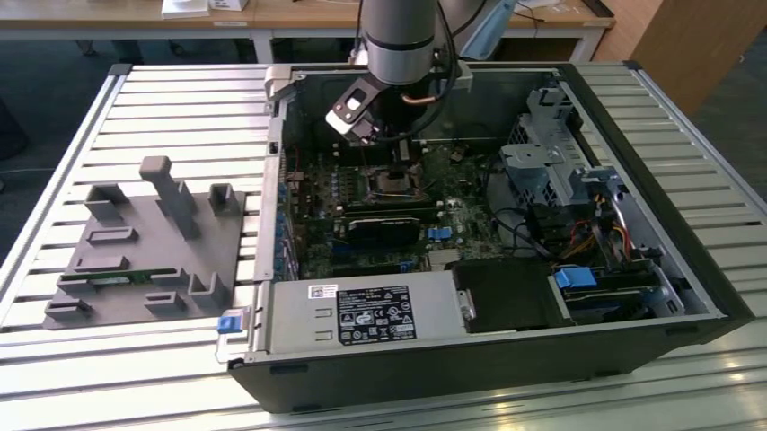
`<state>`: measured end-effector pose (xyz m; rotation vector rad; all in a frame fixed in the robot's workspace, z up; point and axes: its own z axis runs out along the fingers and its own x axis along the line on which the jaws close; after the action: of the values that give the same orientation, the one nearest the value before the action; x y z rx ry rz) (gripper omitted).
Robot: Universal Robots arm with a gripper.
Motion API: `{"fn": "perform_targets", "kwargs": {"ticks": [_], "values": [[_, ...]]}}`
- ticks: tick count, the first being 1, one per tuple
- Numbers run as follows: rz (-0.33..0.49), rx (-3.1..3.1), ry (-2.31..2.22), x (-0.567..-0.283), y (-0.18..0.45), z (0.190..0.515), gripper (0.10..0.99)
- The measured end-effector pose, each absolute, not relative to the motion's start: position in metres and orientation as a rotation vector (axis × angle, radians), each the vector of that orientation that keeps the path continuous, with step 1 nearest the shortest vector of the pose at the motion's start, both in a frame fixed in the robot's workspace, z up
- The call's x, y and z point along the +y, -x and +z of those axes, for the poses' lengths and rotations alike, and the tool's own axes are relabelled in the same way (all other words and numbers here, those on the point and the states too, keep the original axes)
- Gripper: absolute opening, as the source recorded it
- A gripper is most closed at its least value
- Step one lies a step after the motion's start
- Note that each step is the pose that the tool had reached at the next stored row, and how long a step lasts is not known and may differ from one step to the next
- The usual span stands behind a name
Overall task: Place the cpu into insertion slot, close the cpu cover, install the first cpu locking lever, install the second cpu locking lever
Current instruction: 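Place the cpu into insertion slot, then close the cpu cover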
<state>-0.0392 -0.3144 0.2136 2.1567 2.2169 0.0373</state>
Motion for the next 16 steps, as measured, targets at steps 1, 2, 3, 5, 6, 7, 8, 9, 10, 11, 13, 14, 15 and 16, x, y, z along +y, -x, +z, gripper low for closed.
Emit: {"fn": "perform_targets", "kwargs": {"ticks": [1, 2, 3, 5, 6, 7, 8, 9, 10, 11, 13, 14, 15, 16], "values": [[0.037, 2.217, -2.157, -0.313, 0.039, 0.214, 0.176], [0.037, 2.217, -2.157, -0.313, 0.039, 0.214, 0.165], [0.037, 2.217, -2.157, -0.313, 0.039, 0.215, 0.106], [0.038, 2.217, -2.157, -0.313, 0.039, 0.216, 0.106], [0.038, 2.217, -2.157, -0.313, 0.039, 0.217, 0.106], [0.038, 2.217, -2.157, -0.313, 0.039, 0.219, 0.106], [0.038, 2.217, -2.157, -0.313, 0.039, 0.221, 0.106], [0.038, 2.217, -2.157, -0.313, 0.039, 0.223, 0.106], [0.038, 2.217, -2.157, -0.313, 0.039, 0.225, 0.106], [0.038, 2.217, -2.157, -0.313, 0.039, 0.228, 0.106], [0.038, 2.217, -2.157, -0.313, 0.039, 0.235, 0.106], [0.038, 2.217, -2.157, -0.313, 0.039, 0.239, 0.106], [0.038, 2.217, -2.157, -0.313, 0.039, 0.243, 0.106], [0.038, 2.217, -2.157, -0.313, 0.039, 0.247, 0.106]]}}
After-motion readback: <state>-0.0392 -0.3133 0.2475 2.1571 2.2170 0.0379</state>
